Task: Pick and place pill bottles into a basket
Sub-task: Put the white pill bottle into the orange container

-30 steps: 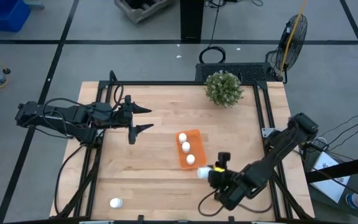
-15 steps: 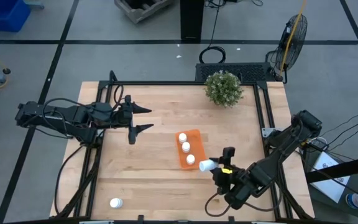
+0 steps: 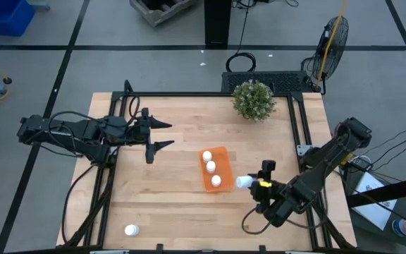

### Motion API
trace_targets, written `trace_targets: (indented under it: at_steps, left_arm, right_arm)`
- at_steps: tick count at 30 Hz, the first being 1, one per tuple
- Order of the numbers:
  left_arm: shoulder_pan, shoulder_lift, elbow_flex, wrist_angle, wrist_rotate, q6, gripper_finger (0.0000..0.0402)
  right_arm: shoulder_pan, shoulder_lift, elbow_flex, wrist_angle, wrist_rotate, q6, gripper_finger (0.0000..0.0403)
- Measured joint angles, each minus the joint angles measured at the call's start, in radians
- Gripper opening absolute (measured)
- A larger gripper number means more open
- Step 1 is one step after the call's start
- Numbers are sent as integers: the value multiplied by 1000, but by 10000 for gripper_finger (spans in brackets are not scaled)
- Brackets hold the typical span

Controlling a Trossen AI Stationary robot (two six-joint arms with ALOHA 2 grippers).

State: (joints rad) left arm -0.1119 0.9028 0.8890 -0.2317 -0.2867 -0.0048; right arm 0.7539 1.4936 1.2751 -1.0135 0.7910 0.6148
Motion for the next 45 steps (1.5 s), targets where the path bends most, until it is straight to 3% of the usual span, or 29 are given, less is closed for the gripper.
trace_targets:
  at_steps: [9,14,19,23,27,31,37,45]
  left_arm:
    - [0,0,0,50,0,-2,278]
    - [0,0,0,130,0,-2,278]
    - [0,0,0,204,0,2,278]
    - [0,0,0,239,0,13,278]
    - [0,0,0,268,-3,53,278]
    - [0,0,0,284,-3,56,278]
    - [0,10,0,294,-64,76,278]
    - [2,109,1,360,5,28,278]
  right_arm:
    - [-47,-82,-4,20,-32,-82,157]
    - [-92,-97,-5,40,22,-174,157]
    - [-134,-176,-105,241,78,-310,157]
    - [-223,-308,-238,360,-43,-372,157]
    - [-387,-394,-271,321,-194,-380,157]
    - [-489,-460,-300,453,-289,-507,157]
    - [-555,-504,-369,665,-351,-656,157]
    - [-577,-466,-439,972,-480,-767,157]
